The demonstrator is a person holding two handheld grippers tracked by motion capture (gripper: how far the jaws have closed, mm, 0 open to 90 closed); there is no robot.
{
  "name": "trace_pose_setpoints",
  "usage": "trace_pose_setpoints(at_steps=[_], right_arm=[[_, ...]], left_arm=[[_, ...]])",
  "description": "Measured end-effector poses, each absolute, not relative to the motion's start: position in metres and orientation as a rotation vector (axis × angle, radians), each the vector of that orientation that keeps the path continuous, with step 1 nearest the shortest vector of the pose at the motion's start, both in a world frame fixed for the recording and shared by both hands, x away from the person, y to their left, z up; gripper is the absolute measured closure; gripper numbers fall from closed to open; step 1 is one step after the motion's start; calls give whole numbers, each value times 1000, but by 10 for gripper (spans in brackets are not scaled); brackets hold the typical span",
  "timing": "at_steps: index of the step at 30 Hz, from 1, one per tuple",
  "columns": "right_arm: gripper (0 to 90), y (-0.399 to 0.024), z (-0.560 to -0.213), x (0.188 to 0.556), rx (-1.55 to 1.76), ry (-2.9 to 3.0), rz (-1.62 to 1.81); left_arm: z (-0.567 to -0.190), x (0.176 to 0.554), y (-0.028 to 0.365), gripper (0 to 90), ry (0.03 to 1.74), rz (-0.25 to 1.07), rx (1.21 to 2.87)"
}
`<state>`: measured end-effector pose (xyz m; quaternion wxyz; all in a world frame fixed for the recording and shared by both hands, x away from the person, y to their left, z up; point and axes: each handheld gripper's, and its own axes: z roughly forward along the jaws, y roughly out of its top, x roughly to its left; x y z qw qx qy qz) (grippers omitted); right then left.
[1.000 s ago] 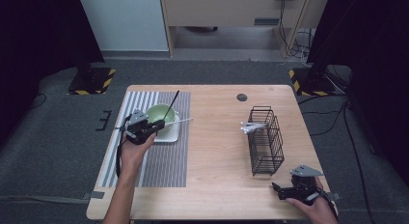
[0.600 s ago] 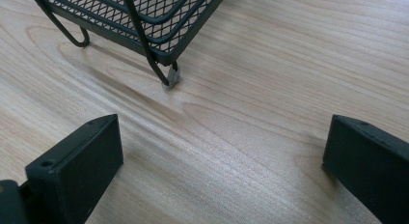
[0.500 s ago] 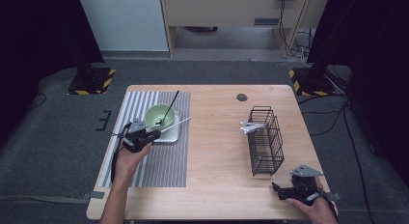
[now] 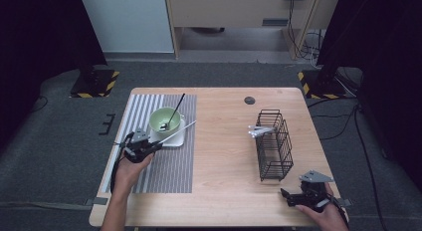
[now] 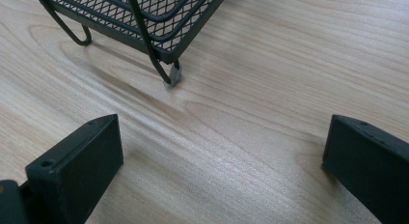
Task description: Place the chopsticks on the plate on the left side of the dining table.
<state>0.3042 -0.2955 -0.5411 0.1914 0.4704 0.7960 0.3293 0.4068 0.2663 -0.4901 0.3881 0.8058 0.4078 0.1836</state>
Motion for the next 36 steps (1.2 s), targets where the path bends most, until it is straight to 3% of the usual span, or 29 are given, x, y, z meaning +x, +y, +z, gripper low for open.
trace_pose_setpoints(at_steps=[36], right_arm=[[6, -295, -541, 303, 1316, 2236, 926]], left_arm=[[-516, 409, 281, 828, 1092, 392, 2174]])
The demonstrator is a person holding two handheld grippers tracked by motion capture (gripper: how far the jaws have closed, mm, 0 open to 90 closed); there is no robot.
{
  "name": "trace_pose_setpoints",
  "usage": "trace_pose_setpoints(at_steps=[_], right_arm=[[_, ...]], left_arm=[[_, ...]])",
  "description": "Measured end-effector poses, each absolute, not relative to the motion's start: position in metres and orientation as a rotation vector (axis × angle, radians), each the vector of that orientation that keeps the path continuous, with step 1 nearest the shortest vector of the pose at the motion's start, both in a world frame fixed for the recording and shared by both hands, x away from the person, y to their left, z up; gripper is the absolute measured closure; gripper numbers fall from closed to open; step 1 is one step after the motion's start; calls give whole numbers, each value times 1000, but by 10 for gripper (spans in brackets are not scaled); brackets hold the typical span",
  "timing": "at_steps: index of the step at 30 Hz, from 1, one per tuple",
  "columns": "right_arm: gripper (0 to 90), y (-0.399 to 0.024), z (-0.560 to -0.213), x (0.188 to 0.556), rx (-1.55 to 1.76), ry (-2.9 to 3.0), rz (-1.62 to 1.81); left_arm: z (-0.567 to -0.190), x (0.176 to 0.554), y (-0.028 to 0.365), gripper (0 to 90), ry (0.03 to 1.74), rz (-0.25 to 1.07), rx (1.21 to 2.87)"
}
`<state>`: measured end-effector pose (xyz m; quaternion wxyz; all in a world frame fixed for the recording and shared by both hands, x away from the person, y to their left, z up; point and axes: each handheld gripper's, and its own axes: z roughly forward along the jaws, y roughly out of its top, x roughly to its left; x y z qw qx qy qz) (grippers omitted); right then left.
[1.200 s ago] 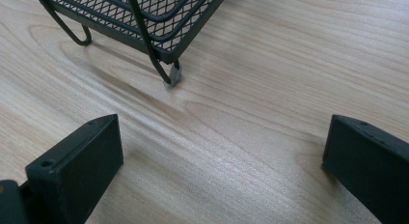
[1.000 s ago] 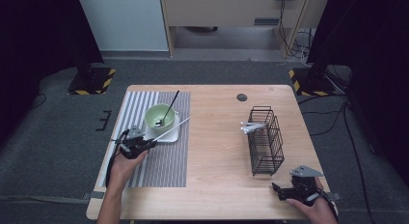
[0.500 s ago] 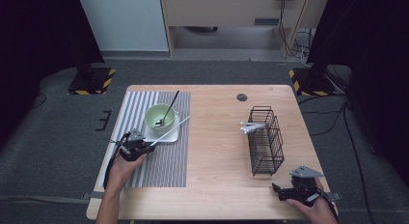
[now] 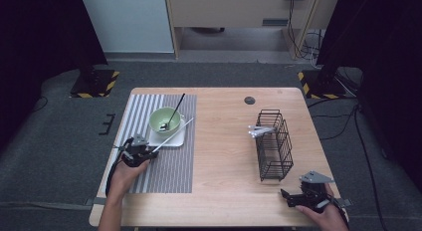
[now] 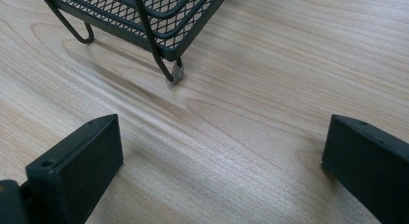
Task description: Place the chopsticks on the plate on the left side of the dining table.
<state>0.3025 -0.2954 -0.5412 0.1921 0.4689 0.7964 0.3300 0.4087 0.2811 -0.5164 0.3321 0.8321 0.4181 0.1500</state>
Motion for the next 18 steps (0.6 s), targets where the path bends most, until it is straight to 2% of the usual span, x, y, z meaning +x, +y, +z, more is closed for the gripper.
trace_pose_setpoints(at_steps=[18], right_arm=[[6, -295, -541, 302, 1322, 2234, 930]], left_arm=[[-522, 410, 283, 812, 1132, 412, 2184]])
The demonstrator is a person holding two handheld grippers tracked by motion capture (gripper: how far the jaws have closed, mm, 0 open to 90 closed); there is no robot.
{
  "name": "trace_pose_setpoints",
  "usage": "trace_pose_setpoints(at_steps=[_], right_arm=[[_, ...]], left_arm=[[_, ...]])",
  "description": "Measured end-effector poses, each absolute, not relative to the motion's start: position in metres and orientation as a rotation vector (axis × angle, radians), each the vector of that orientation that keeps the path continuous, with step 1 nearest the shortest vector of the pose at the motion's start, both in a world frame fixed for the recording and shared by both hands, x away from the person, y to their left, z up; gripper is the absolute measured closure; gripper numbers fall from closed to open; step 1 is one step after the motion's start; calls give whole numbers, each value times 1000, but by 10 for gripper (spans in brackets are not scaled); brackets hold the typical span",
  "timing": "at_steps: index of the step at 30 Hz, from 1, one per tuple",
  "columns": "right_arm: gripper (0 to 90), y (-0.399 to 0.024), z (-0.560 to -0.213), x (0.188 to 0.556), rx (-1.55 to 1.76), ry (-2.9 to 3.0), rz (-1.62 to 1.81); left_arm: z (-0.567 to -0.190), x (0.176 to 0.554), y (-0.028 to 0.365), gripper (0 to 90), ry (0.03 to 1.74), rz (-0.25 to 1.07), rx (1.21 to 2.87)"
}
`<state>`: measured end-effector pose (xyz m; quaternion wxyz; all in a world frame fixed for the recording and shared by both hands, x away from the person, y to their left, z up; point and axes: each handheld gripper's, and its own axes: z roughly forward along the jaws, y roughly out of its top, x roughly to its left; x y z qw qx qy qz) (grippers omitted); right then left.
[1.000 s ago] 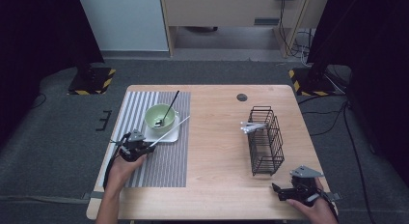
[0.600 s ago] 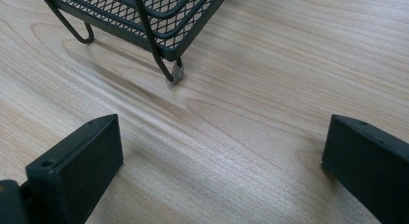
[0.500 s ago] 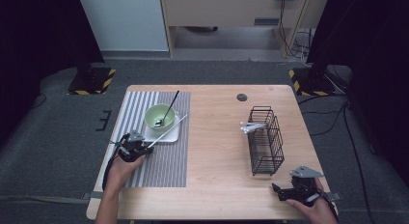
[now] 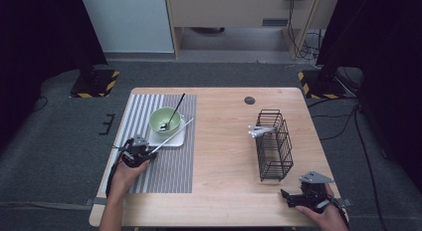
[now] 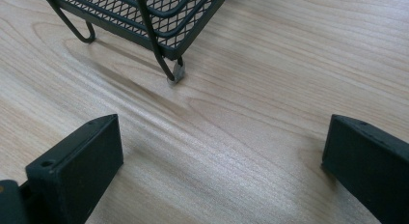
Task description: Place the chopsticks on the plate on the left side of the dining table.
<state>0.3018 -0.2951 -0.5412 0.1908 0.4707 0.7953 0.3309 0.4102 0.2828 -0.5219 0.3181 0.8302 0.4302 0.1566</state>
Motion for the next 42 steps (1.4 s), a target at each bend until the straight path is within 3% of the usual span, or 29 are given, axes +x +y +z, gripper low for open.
trace_pose_setpoints(at_steps=[42], right_arm=[[5, -295, -541, 302, 1320, 2237, 930]], left_arm=[[-522, 411, 284, 773, 1162, 459, 2175]])
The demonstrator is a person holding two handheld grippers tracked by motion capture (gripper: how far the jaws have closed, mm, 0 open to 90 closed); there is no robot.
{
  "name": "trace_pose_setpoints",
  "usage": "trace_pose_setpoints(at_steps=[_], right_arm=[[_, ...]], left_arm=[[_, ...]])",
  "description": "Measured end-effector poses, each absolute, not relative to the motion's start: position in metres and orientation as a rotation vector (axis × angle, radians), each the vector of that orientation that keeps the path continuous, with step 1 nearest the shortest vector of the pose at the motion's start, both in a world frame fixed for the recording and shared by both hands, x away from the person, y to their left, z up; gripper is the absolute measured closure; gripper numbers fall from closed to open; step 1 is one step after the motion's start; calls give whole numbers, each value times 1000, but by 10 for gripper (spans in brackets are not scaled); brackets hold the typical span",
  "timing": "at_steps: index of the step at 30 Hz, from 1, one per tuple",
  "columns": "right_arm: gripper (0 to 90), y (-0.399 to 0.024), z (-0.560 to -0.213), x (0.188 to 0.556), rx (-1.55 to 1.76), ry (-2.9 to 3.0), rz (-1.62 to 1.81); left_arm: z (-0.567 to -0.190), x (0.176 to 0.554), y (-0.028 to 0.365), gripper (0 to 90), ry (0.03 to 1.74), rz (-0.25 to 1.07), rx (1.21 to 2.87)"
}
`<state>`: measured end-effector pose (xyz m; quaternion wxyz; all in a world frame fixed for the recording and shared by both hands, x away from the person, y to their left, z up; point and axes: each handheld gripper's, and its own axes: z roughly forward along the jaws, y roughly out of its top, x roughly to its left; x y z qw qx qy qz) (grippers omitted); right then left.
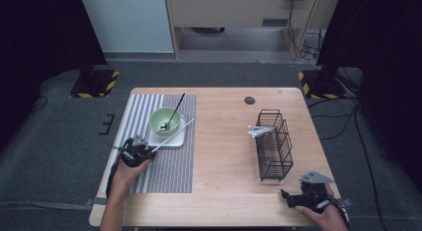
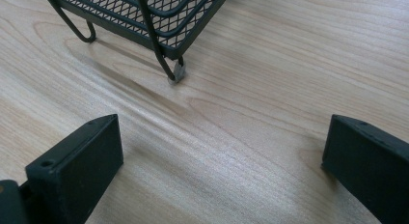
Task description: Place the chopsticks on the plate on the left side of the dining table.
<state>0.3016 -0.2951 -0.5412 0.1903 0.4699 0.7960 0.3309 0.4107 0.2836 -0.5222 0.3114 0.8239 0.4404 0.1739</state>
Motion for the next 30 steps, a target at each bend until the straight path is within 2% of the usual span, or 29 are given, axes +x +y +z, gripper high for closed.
trace_pose_setpoints(at_steps=[10, 30], right_arm=[[5, -295, -541, 302, 1317, 2239, 930], [5, -295, -541, 302, 1313, 2240, 931]], left_arm=[[-522, 410, 283, 789, 1153, 465, 2183], [-521, 411, 285, 729, 1195, 515, 2160]])
